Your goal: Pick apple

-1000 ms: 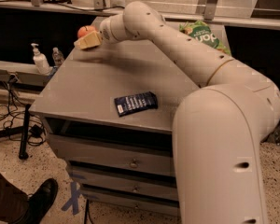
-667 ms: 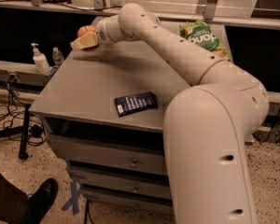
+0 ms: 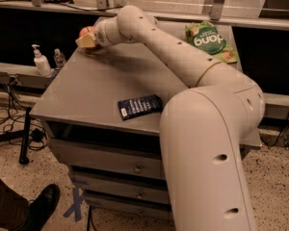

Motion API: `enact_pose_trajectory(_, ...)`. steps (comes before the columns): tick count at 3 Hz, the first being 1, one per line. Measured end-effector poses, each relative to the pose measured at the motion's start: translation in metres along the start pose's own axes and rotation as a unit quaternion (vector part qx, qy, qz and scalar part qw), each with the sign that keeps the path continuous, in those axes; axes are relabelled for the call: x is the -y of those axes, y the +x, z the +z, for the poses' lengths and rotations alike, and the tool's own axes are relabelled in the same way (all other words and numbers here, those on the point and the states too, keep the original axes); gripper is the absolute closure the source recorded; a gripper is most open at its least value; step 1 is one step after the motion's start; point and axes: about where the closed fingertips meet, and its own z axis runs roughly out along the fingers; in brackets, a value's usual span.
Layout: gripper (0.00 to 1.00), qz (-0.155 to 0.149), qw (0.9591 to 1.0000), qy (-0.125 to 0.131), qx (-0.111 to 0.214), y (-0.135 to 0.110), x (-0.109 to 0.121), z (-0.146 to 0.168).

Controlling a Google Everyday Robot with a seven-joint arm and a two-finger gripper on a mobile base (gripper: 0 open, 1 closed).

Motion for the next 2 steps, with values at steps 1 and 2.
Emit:
enact_pose_trajectory(1, 0.62, 0.004, 1.0000, 0.001, 0.002, 0.0011, -0.0014, 0.0020)
enact_pose_trajectory(2, 0.85, 0.005, 1.0000, 0.004, 0.007, -0.0022, -0.0003, -0.0040)
